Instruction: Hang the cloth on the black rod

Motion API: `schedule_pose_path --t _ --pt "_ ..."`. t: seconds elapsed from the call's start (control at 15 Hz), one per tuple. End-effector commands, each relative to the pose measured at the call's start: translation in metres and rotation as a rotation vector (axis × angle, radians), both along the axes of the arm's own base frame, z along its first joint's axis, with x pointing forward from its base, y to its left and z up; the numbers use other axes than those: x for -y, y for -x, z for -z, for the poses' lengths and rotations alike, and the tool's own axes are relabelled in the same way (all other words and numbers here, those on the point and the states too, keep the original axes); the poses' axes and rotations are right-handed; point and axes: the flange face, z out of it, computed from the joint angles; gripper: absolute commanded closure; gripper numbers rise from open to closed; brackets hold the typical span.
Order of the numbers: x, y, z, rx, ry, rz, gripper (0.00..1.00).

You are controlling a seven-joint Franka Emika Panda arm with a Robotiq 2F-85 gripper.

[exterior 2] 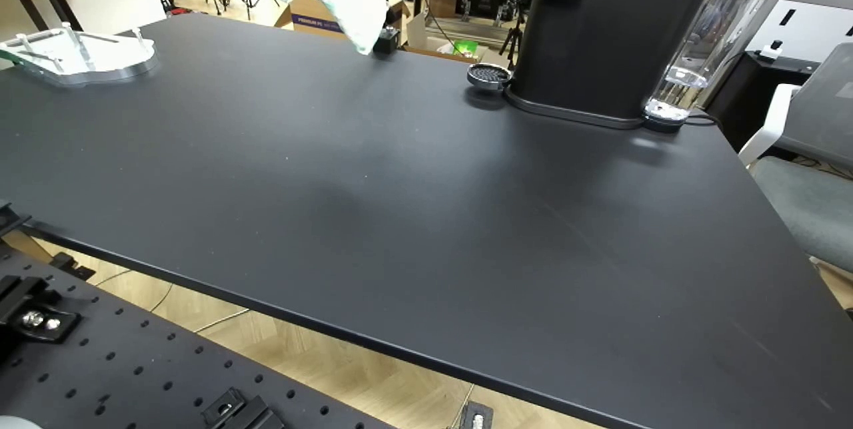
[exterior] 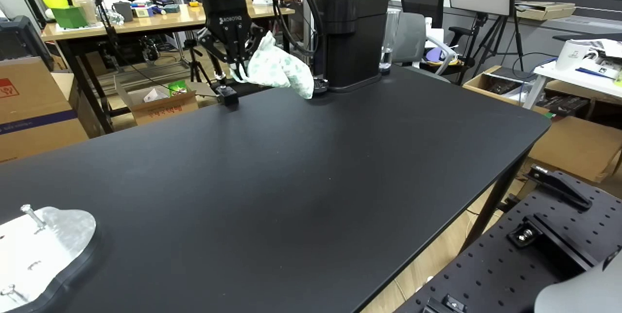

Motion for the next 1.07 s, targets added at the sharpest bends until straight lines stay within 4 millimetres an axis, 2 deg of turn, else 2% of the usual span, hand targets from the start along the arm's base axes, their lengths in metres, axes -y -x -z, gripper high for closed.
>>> schedule_pose_path --t 0.0,0.6,0.73,1.0 --pt "-0.0022 -0.0049 -0.0048 -0.003 -0.007 0.0 0.66" --pt "-0.0027 -0.0051 -0.0049 0.0 -0.004 -0.036 0.06" --pt "-0.006 -0.0044 -0.0047 0.0 -0.005 -0.06 0.0" --pt "-0.0081 -0.0048 -0.0052 0.009 0.002 -0.105 0.0"
